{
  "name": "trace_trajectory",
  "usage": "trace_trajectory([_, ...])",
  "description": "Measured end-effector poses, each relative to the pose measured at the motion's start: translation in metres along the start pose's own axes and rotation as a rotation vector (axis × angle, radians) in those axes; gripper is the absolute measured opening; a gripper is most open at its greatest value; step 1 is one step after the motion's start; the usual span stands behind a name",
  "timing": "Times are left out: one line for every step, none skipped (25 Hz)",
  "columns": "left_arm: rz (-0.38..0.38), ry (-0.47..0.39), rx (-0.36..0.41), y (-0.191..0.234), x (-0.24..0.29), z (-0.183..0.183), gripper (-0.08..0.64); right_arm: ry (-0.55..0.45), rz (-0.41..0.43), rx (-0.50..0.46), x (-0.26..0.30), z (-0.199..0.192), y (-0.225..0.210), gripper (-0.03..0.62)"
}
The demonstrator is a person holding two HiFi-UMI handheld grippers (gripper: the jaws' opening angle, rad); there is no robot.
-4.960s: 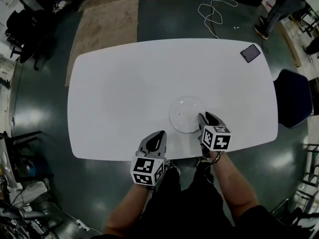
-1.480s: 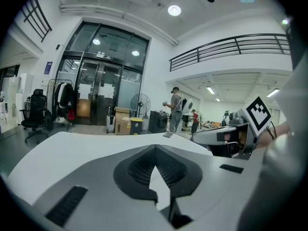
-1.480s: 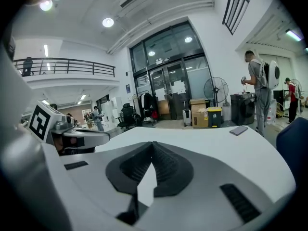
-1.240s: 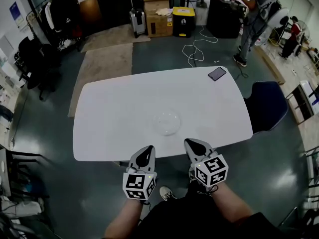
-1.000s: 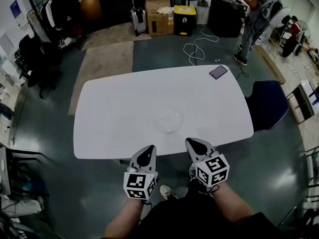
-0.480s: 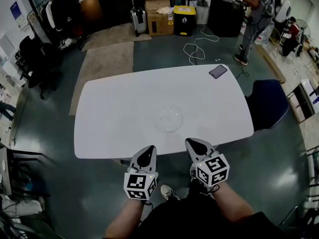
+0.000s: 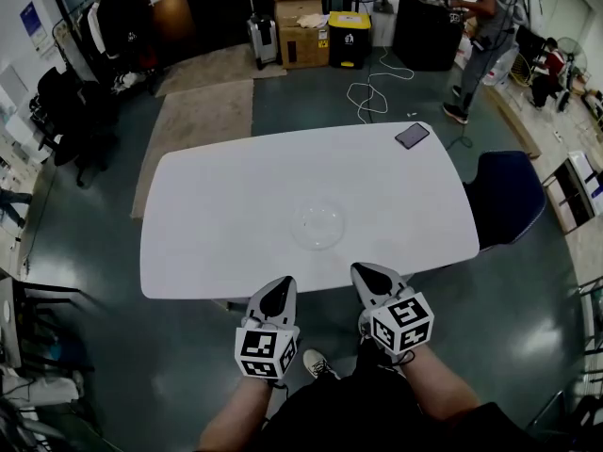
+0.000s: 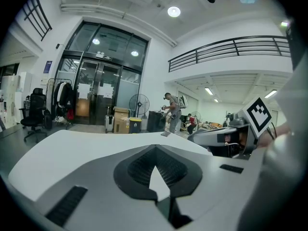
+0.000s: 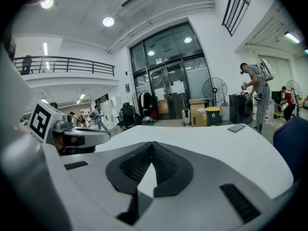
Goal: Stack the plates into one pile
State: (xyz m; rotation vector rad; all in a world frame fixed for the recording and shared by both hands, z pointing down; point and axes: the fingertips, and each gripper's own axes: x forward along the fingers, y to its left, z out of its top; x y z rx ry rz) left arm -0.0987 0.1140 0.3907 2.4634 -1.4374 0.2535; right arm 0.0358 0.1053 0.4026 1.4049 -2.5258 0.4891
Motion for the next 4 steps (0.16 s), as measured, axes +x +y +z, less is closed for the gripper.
trace_trajectory([0.0,0.0,0.0,0.0,-0.0006,-0.0009,0.017,0.0,0.0,0.0,-0.0002,-0.0006,0.0003,0.017])
trace_trajectory([0.001,0.001,-0.001,0.0001,-0.0013,-0.0016,0.017,-0.001,0.0,0.0,-0.0005,-0.001,0.0007,0.017])
trace_trajectory([0.001,0.001,-0.002,0.0003,-0.0021,-0.002,0.017,-0.001,0.0,0.0,-0.0006,-0.0012,0.0013,0.017])
trace_trajectory([0.001,0.002,-0.002,0.0006,-0.003,-0.0024,0.017,-0.001,0.0,-0.001,-0.0008,-0.0013,0.0019,0.017])
